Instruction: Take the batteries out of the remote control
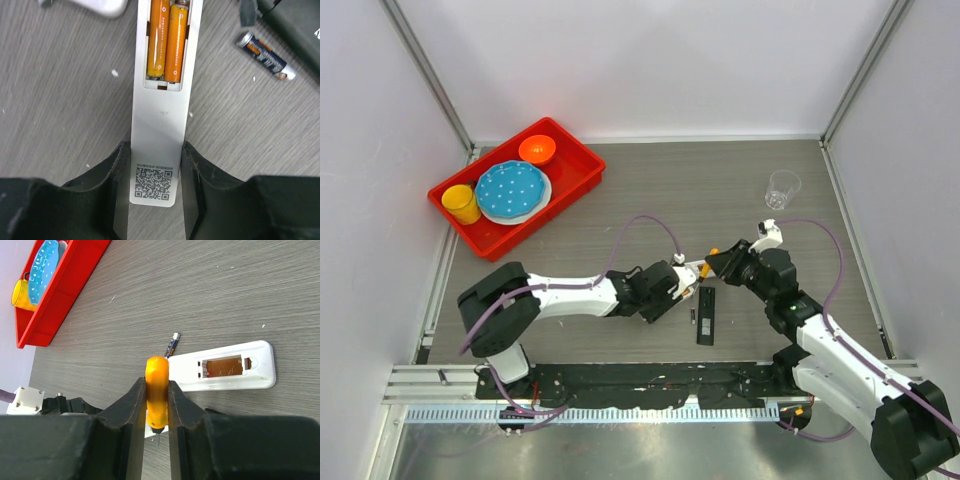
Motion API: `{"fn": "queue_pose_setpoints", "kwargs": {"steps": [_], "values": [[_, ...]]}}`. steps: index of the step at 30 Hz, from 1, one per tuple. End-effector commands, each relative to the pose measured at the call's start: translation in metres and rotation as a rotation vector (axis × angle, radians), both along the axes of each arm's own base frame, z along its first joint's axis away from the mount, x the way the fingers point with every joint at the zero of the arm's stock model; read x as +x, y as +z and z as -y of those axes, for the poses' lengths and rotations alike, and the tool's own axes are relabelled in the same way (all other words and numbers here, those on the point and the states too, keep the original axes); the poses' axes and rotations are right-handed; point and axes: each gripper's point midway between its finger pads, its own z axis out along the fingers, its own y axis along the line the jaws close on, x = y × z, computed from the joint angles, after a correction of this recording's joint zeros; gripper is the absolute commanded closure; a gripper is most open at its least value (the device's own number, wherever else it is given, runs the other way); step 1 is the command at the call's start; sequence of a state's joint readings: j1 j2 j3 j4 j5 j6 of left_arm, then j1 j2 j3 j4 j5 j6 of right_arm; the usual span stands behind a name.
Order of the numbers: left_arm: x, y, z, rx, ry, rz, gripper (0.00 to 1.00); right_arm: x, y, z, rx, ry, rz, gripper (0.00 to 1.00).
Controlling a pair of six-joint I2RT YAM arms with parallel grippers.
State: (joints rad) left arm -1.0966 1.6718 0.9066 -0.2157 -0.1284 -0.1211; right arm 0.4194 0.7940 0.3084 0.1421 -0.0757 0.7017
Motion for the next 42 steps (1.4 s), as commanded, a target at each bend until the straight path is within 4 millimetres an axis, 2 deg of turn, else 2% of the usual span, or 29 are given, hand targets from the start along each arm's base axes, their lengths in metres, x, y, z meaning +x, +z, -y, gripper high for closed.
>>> {"fn": "queue_pose_setpoints", "kwargs": {"steps": [1, 6, 10, 15, 20, 26, 33, 42], "values": [[0.017, 0.001, 0.019, -0.01, -0.076, 0.047, 0.75, 0.013, 0.031, 0.001, -0.008, -0.02, 0.09, 0.99], [0.024, 0.008, 0.027, -0.019, -0.13, 0.059, 0.73, 0.019, 0.033, 0.003, -0.021, -0.035, 0.092, 0.99], [0.03, 0.004, 0.028, -0.016, -0.154, 0.063, 0.7, 0.024, 0.033, 0.002, -0.03, -0.041, 0.089, 0.99], [0.025, 0.001, 0.031, -0.071, -0.15, 0.035, 0.48, 0.028, 0.034, 0.003, -0.048, -0.049, 0.093, 0.99], [0.014, 0.004, 0.027, -0.087, -0.167, -0.004, 0.45, 0.039, 0.033, 0.008, -0.095, -0.081, 0.089, 0.99], [0.005, 0.007, 0.024, -0.113, -0.178, -0.025, 0.5, 0.048, 0.03, 0.01, -0.12, -0.101, 0.097, 0.99], [0.001, 0.004, 0.026, -0.116, -0.196, -0.049, 0.72, 0.054, 0.025, 0.012, -0.167, -0.098, 0.124, 0.99], [-0.002, -0.001, 0.026, -0.107, -0.22, -0.064, 0.83, 0.057, 0.021, 0.013, -0.198, -0.093, 0.134, 0.99]]}}
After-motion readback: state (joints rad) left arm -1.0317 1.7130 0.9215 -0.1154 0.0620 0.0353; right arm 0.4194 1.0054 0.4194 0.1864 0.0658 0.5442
